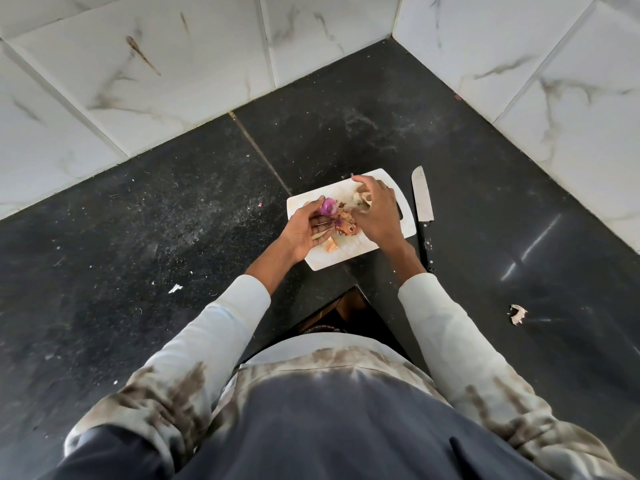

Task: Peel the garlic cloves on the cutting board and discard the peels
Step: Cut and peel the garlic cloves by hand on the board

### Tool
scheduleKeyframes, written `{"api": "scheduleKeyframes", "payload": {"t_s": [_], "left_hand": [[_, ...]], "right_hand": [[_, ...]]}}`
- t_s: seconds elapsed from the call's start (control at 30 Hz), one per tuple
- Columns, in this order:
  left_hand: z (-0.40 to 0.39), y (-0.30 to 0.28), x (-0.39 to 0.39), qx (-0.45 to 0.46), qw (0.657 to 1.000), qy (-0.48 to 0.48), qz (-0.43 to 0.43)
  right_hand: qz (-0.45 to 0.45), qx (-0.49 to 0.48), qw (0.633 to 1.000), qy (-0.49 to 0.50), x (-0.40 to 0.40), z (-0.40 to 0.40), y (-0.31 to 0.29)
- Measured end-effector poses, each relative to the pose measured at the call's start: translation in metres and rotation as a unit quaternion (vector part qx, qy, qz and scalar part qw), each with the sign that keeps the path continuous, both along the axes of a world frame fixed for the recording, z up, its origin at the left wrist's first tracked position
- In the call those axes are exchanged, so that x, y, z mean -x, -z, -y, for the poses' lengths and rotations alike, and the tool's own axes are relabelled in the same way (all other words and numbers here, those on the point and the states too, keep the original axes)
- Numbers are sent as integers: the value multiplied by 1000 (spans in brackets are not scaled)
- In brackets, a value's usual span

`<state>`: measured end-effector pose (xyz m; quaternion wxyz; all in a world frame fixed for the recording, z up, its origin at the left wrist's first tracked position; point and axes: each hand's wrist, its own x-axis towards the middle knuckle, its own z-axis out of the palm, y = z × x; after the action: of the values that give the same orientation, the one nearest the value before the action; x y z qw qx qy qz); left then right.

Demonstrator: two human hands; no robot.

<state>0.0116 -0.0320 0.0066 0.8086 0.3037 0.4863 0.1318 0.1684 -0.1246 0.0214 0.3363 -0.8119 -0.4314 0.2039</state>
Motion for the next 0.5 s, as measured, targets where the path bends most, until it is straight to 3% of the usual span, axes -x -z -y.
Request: {"api": "scheduleKeyframes", "payload": {"t_s": [0.07, 0.17, 0.5], "left_hand": [[-1, 0, -1, -13, 1000, -8, -17], [-5, 2, -4, -27, 999, -17, -30], [-26, -8, 3, -125, 989, -2, -77]], "right_hand": [[-39, 7, 997, -60, 6, -4, -1], [-1, 5, 996, -86, 19, -10, 2], [27, -30, 999, -6, 13, -37, 3]]}}
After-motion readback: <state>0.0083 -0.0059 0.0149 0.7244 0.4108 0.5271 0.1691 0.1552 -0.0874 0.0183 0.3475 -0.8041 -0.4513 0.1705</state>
